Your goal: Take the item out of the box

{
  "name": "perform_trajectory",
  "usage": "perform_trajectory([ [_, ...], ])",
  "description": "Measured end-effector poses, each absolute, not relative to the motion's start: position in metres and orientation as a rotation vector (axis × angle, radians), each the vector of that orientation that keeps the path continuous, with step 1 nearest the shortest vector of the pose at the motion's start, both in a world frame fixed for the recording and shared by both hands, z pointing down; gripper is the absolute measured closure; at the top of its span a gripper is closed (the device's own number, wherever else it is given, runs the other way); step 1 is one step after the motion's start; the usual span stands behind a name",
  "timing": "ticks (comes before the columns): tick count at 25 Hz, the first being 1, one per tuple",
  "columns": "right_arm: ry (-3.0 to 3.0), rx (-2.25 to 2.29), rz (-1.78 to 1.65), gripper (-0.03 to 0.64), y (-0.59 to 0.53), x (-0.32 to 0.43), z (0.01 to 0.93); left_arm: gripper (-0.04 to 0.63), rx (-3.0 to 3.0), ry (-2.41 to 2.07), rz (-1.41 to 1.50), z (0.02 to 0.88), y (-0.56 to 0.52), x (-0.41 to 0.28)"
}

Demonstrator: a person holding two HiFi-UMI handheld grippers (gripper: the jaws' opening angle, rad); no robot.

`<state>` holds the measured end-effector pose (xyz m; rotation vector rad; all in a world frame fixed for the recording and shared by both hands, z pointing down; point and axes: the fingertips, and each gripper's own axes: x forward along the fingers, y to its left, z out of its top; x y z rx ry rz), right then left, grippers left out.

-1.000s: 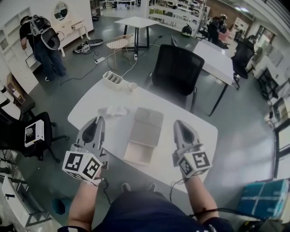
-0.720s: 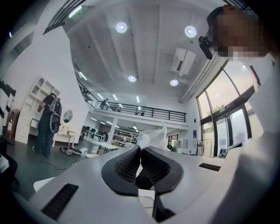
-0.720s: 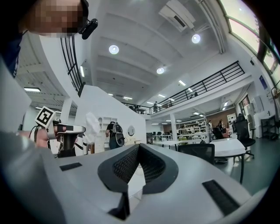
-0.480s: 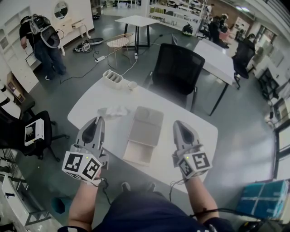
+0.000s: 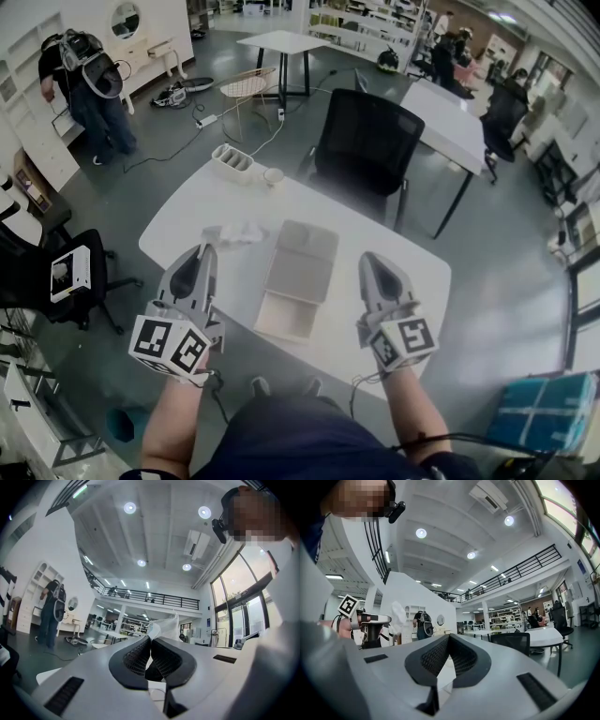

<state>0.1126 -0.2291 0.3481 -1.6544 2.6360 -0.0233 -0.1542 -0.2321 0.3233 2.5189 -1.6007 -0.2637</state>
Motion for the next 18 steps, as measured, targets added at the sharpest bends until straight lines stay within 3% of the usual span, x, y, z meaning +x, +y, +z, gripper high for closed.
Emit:
perform_trajectory([
  [18, 2.634, -1.646, -0.016, 0.609, -0.2294, 0.1085, 0.3494, 0.561, 2.518, -1.599, -0.263, 0.3246, -0.2332, -0.1592],
])
